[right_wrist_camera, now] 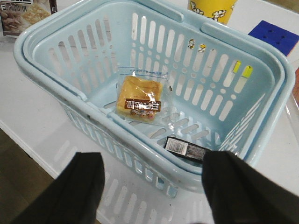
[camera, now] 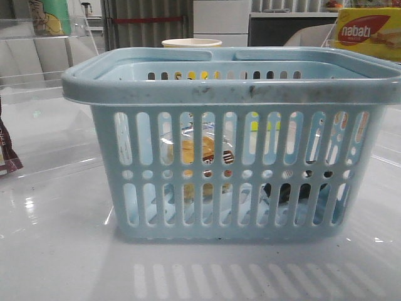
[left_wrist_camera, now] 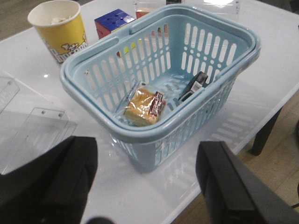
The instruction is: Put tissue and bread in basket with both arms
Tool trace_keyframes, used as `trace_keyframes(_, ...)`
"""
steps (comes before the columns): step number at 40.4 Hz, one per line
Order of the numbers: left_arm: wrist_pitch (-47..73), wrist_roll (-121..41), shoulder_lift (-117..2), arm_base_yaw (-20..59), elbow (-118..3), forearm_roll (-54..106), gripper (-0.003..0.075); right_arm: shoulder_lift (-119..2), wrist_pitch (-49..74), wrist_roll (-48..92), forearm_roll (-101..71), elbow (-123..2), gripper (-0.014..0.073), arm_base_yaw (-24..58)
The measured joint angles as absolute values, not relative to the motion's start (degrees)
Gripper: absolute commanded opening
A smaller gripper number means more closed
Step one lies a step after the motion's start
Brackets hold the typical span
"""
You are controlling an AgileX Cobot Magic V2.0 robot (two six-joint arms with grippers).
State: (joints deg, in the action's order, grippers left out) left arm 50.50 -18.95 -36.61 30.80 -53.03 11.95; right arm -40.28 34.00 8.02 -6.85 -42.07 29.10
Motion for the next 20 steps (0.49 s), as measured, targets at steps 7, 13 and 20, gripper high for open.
trace_keyframes(7, 50.38, -17.78, -30.38, 30.8, -45.12, 10.79, 0.0507, -40.28, 34.0, 8.02, -6.85, -42.07, 0.0533, 29.1)
trace_keyframes(13, 50.38, -17.78, -29.35, 30.8, -41.23, 10.58, 0.0424, -40.28, 36.16, 8.02, -6.07, -42.07, 0.0349, 29.1)
trace_keyframes(20, 50.14, -17.78, -29.35, 30.8, -39.62, 10.35, 0.021, -40.66, 37.82, 8.02, -5.83, -42.07, 0.0119, 29.1)
